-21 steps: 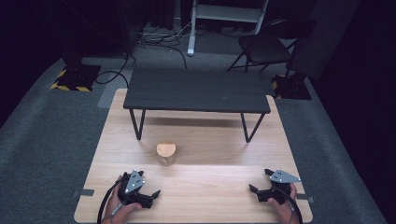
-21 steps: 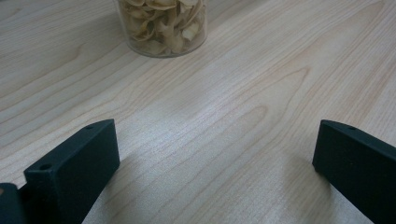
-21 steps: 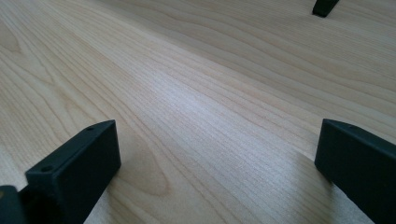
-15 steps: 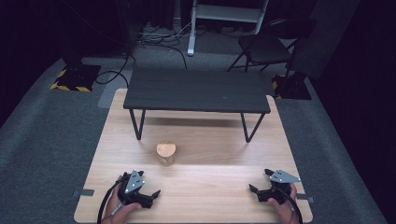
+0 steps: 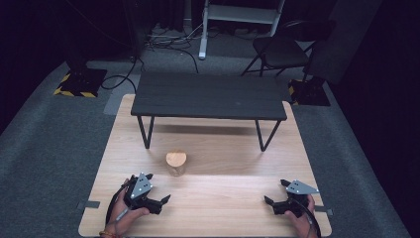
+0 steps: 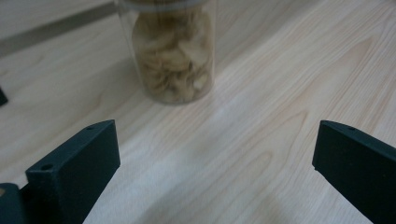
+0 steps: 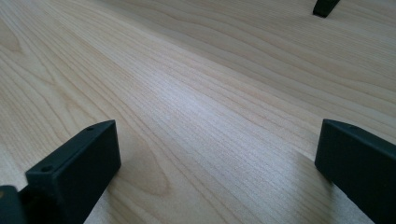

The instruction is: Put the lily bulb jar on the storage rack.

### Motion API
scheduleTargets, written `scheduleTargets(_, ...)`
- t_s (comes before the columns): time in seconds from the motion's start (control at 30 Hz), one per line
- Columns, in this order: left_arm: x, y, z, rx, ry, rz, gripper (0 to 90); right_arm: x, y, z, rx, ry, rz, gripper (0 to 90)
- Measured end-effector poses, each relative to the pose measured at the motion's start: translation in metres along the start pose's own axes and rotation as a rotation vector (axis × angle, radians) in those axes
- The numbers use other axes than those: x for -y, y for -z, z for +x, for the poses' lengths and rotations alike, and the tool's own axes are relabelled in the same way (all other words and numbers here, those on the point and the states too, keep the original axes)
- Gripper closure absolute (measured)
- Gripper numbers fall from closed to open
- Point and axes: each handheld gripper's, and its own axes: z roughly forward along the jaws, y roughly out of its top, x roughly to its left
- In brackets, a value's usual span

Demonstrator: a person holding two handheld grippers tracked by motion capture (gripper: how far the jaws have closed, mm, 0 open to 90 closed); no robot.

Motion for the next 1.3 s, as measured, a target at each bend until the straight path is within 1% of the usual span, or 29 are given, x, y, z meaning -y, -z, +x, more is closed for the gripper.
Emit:
scheduleTargets(0.07, -0.007, -0.003, 0.001, -0.006, -0.002, 0.004, 0.6, 0.000, 0.000, 0.000, -0.001, 0.001, 0.000, 0.0)
scheduleTargets(0.17, -0.017, -0.008, 0.006, 0.003, -0.009, 0.005, 0.5, 0.000, 0.000, 0.000, -0.002, 0.001, 0.000, 0.0)
scheduleTargets(0.2, -0.021, -0.011, 0.007, 0.004, -0.002, 0.008, 0.5, 0.000, 0.000, 0.000, -0.002, 0.001, 0.000, 0.0)
scheduleTargets(0.23, -0.025, -0.014, 0.009, 0.006, 0.004, 0.021, 0.5, 0.000, 0.000, 0.000, -0.002, 0.002, 0.000, 0.0)
scheduleTargets(0.3, -0.033, -0.020, 0.010, -0.009, 0.003, 0.034, 0.7, 0.000, 0.000, 0.000, -0.002, 0.001, 0.000, 0.0)
scheduleTargets(0.33, -0.037, -0.023, 0.012, -0.004, 0.006, 0.039, 0.7, 0.000, 0.000, 0.000, -0.002, 0.002, 0.000, 0.0)
scheduleTargets(0.4, -0.042, -0.027, 0.015, -0.003, 0.002, 0.035, 0.9, 0.000, 0.000, 0.000, -0.002, 0.002, 0.000, 0.0)
scheduleTargets(0.47, -0.049, -0.031, 0.017, -0.006, 0.004, 0.042, 0.8, 0.000, 0.000, 0.000, -0.002, 0.002, 0.000, 0.0)
scheduleTargets(0.53, -0.054, -0.034, 0.020, -0.002, 0.008, 0.043, 0.7, 0.000, 0.000, 0.000, -0.002, 0.002, 0.000, 0.0)
scheduleTargets(0.6, -0.061, -0.038, 0.022, -0.002, 0.004, 0.057, 0.8, 0.000, 0.000, 0.000, -0.002, 0.002, 0.000, 0.0)
scheduleTargets(0.67, -0.066, -0.042, 0.026, 0.011, 0.004, 0.062, 0.9, 0.000, 0.000, 0.000, -0.002, 0.002, 0.000, 0.0)
scheduleTargets(0.7, -0.069, -0.044, 0.027, 0.014, 0.011, 0.068, 0.9, 0.000, 0.000, 0.000, -0.002, 0.002, 0.000, 0.0)
scheduleTargets(0.77, -0.074, -0.047, 0.030, 0.017, 0.009, 0.070, 1.1, 0.000, 0.000, 0.000, -0.002, 0.002, 0.000, 0.0)
scheduleTargets(0.83, -0.077, -0.051, 0.034, 0.020, 0.017, 0.063, 1.0, 0.000, 0.000, 0.000, -0.003, 0.003, 0.000, 0.0)
scheduleTargets(0.93, -0.082, -0.059, 0.036, 0.016, 0.016, 0.068, 1.6, 0.000, 0.000, 0.000, -0.003, 0.003, 0.000, 0.0)
scheduleTargets(0.97, -0.083, -0.062, 0.036, 0.011, 0.016, 0.073, 3.6, 0.000, 0.000, 0.000, -0.003, 0.003, 0.000, 0.0)
scheduleTargets(1.0, -0.085, -0.064, 0.034, -0.004, 0.004, 0.078, 5.7, 0.000, 0.000, 0.000, -0.003, 0.002, 0.000, 0.0)
scheduleTargets(1.03, -0.085, -0.067, 0.033, -0.007, 0.001, 0.074, 7.1, 0.000, 0.000, 0.000, -0.003, 0.002, 0.000, 0.0)
scheduleTargets(1.07, -0.085, -0.069, 0.035, 0.005, 0.005, 0.076, 8.0, 0.000, 0.000, 0.000, -0.003, 0.002, 0.000, 0.0)
scheduleTargets(1.1, -0.085, -0.071, 0.036, 0.015, -0.002, 0.080, 10.4, 0.000, 0.000, 0.000, -0.003, 0.002, 0.000, 0.0)
scheduleTargets(1.13, -0.085, -0.073, 0.036, 0.010, -0.019, 0.083, 12.0, 0.000, 0.000, 0.000, -0.003, 0.002, 0.000, 0.0)
scheduleTargets(1.2, -0.084, -0.075, 0.037, 0.013, -0.016, 0.076, 14.9, 0.000, 0.000, 0.000, -0.003, 0.002, 0.000, 0.0)
scheduleTargets(1.27, -0.082, -0.076, 0.038, 0.013, -0.027, 0.067, 17.1, 0.000, 0.000, 0.000, -0.003, 0.002, 0.000, 0.0)
scheduleTargets(1.3, -0.081, -0.076, 0.039, 0.024, -0.023, 0.060, 19.6, 0.000, 0.000, 0.000, -0.003, 0.002, 0.000, 0.0)
